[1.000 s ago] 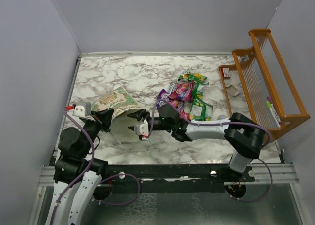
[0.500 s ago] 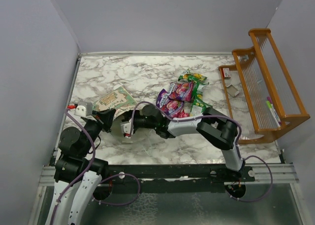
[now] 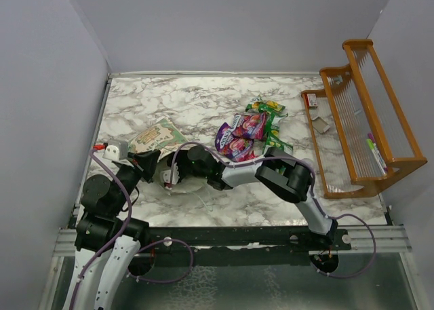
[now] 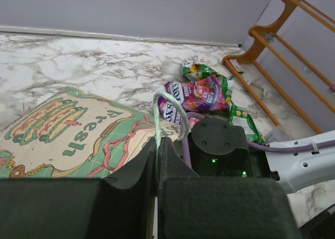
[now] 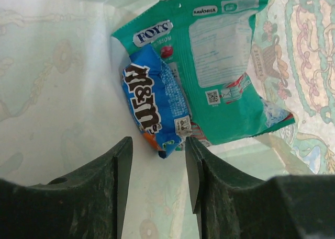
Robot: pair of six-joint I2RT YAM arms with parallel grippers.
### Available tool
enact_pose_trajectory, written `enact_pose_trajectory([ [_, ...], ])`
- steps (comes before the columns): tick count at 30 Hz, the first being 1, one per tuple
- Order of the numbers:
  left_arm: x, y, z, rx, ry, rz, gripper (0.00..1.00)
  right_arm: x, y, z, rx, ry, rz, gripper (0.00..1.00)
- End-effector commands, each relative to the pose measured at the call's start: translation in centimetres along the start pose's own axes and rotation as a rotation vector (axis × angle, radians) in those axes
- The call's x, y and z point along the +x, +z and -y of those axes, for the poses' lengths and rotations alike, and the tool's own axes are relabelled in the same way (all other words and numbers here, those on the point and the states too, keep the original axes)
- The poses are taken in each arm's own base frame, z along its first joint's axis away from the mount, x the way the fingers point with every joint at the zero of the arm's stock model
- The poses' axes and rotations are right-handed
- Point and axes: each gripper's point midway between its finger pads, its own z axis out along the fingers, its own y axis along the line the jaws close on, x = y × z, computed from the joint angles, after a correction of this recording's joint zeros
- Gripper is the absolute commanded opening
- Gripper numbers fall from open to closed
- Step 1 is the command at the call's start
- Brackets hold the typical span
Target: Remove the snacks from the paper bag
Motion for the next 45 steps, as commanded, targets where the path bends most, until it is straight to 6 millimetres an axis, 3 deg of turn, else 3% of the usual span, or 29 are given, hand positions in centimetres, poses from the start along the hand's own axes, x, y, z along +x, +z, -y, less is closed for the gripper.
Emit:
enact_pose_trajectory([
  [1,-0.5,0.2,0.5,0.033,0.017,0.024,0.0,2.2,0.9,0.5,0.024,-0.015,-0.07,0.47],
  [5,-0.5,0.2,0.6,0.038,0.018,0.025,0.0,3.6,1.5,0.2,0.024,-0.013,-0.11,0.49],
  [16,-0.6,0.4,0.9,0.052,0.003,0.021,0.0,4.4,3.2,0.7,0.042,0.104,-0.119,0.54],
  [23,-1.2,2.2,0.2,0.009,-0.046,0.027,0.0,1.5,-0.6,1.5,0.059,0.27,-0.04,0.54],
  [28,0.3,3.7,-1.5,-0.078,-0.117,-0.031,0.0,0.2,-5.0,1.1,0.053,0.377,-0.035,0.56],
  [34,1.4,4.9,-1.2,-0.055,-0.171,-0.067,0.0,-1.6,-10.4,0.0,0.052,0.545,-0.006,0.59],
  [38,1.5,5.4,-0.7,-0.021,-0.193,-0.065,0.0,-1.8,-10.8,-1.8,-0.022,0.635,-0.026,0.61],
  [41,1.6,5.9,0.5,0.044,-0.219,-0.081,0.0,-1.0,-10.1,-2.3,-0.026,0.601,-0.049,0.6],
  [45,1.5,6.2,1.9,0.125,-0.218,-0.106,0.0,-1.5,-8.7,-0.5,-0.019,0.56,-0.036,0.58],
])
